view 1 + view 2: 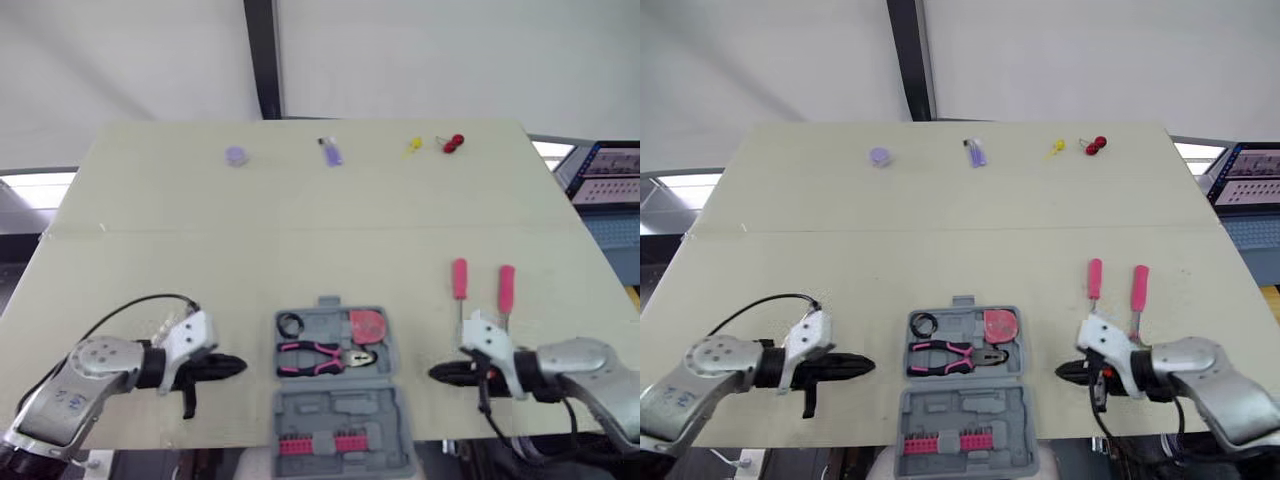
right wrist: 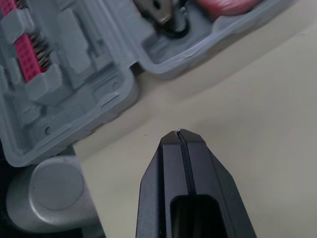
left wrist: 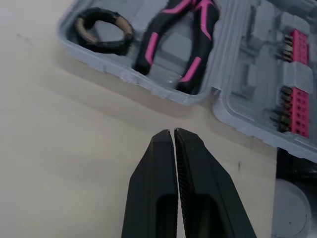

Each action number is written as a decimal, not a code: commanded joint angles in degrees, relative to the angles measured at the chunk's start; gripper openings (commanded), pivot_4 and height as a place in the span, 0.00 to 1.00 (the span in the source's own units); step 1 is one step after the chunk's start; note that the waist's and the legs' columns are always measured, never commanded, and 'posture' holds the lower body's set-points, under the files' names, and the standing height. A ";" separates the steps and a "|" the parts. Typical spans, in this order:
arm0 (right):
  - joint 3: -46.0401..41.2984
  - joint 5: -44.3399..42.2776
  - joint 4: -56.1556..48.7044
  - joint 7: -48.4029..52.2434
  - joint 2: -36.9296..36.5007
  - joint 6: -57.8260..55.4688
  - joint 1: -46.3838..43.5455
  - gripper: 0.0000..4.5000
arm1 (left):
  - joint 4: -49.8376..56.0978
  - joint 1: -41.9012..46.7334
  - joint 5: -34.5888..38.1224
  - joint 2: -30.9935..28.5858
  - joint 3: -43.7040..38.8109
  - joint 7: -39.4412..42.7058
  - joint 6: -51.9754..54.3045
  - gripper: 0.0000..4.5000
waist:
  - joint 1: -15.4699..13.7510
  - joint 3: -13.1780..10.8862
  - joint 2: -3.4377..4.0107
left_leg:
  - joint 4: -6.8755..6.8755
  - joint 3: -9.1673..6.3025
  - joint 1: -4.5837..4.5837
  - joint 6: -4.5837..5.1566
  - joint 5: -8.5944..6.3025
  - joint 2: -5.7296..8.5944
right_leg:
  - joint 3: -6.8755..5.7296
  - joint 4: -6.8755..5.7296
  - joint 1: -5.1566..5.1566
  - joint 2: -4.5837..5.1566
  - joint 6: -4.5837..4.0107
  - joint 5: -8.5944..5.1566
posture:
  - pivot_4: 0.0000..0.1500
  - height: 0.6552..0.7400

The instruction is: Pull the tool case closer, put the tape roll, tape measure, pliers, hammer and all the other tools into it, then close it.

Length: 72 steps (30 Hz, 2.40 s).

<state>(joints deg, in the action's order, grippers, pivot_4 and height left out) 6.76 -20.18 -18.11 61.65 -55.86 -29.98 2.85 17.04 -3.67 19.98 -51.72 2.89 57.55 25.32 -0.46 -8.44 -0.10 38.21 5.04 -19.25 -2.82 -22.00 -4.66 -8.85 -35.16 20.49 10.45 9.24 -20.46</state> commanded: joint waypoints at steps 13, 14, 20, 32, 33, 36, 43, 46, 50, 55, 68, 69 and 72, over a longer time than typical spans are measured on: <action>9.10 6.07 -2.57 -2.33 5.53 -3.60 -5.84 0.00 | -3.14 3.27 -3.40 7.59 9.31 -0.67 3.53 0.00 | -1.08 -0.02 -0.01 | 0.17 -0.01 -0.03 0.00 0.00 0.00 | 0.01 -0.18 0.04 0.00 0.00 0.00 | 1.00 1.00; 9.27 5.92 -2.71 -2.42 5.89 -3.98 -6.02 0.00 | -3.45 3.52 -3.68 8.30 9.74 -0.89 3.79 0.00 | -1.04 -0.02 -0.01 | 0.19 -0.01 -0.04 0.00 0.00 0.00 | 0.01 -0.18 0.04 0.01 0.00 0.00 | 1.00 1.00; 10.11 6.19 -2.97 -2.99 7.82 -4.84 -6.81 0.00 | -4.85 4.68 -4.85 11.04 10.95 -1.73 4.07 0.00 | -0.94 -0.02 -0.01 | 0.18 -0.01 -0.02 0.00 0.00 -0.01 | 0.00 -0.20 0.05 0.00 0.00 0.00 | 1.00 1.00; 8.28 7.03 -0.35 -4.98 10.80 -5.10 -10.03 0.00 | -6.96 12.02 -6.13 13.49 9.87 -2.48 2.98 0.00 | -0.94 -0.02 -0.01 | 0.36 -0.05 -0.08 0.01 0.00 -0.01 | 0.00 -0.30 0.05 0.00 -0.01 0.00 | 1.00 1.00; 8.21 7.15 -0.14 -5.12 11.01 -5.07 -10.30 0.00 | -7.43 12.59 -6.33 13.55 9.81 -2.55 2.81 0.00 | -0.91 -0.02 -0.01 | 0.36 -0.05 -0.08 0.01 0.00 -0.01 | -0.01 -0.30 0.05 0.01 -0.01 0.00 | 1.00 1.00; 7.99 7.60 1.05 -5.74 11.88 -4.88 -11.40 0.00 | -9.28 14.34 -6.79 14.15 9.66 -2.64 1.78 0.00 | -0.86 -0.02 -0.01 | 0.32 -0.05 -0.07 0.01 0.00 -0.01 | -0.02 -0.30 0.06 0.00 -0.01 0.00 | 1.00 1.00; 7.85 8.88 3.64 -7.01 13.69 -4.25 -13.95 0.00 | -11.58 15.93 -7.49 14.95 9.63 -2.34 0.27 0.00 | -0.82 -0.02 -0.01 | 0.32 -0.04 -0.08 0.01 0.00 -0.01 | -0.03 -0.30 0.07 0.00 -0.01 0.00 | 1.00 1.00; 8.09 9.75 4.74 -7.18 14.13 -3.79 -14.82 0.00 | -12.16 16.06 -7.90 15.31 9.50 -2.39 -0.85 0.00 | -0.84 -0.02 -0.01 | 0.32 -0.04 -0.08 0.01 0.00 -0.01 | -0.03 -0.30 0.07 0.00 -0.01 0.00 | 1.00 1.00; 8.33 10.46 5.89 -7.28 14.54 -2.94 -15.67 0.00 | -12.33 16.03 -8.14 16.11 9.43 -2.58 -1.62 0.00 | -0.84 -0.02 -0.01 | 0.32 -0.04 -0.08 0.01 0.00 -0.01 | -0.04 -0.30 0.07 0.00 -0.01 0.00 | 1.00 1.00; 8.50 10.89 6.71 -7.10 15.13 -2.68 -16.58 0.00 | -12.97 16.04 -8.77 16.64 9.28 -2.91 -2.35 0.00 | -0.76 -0.02 -0.01 | 0.32 -0.04 -0.08 0.01 0.00 -0.01 | -0.04 -0.30 0.08 0.00 -0.01 0.00 | 1.00 1.00; 7.69 11.38 7.06 -7.64 16.06 -2.35 -16.71 0.00 | -15.80 17.55 -9.85 18.15 8.66 -3.57 -5.60 0.00 | -0.74 -0.02 -0.01 | 0.32 -0.04 -0.08 0.01 0.00 -0.01 | -0.05 -0.31 0.07 0.00 -0.01 0.00 | 1.00 1.00; 7.62 11.37 7.04 -7.71 16.16 -2.38 -16.71 0.00 | -15.88 17.56 -9.89 18.22 8.66 -3.56 -5.68 0.00 | -0.75 -0.02 -0.01 | 0.33 -0.04 -0.08 0.01 0.00 0.00 | -0.05 -0.31 0.08 0.00 -0.01 0.00 | 1.00 1.00; 7.75 11.44 6.96 -7.66 16.24 -2.52 -16.68 0.00 | -16.16 17.53 -10.33 18.31 8.86 -3.37 -6.19 0.00 | -0.75 -0.02 -0.01 | 0.33 -0.04 -0.08 0.01 0.00 -0.01 | -0.05 -0.31 0.07 0.00 -0.01 0.00 | 1.00 1.00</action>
<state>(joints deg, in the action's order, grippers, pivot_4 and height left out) 15.21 -7.89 -9.62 54.14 -40.62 -33.70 -13.18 -0.75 12.93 9.03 -34.28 11.87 53.82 20.70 -1.21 -8.46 -0.11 38.54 5.00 -19.33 -2.81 -22.00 -4.67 -8.90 -35.47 20.57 10.45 9.24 -20.46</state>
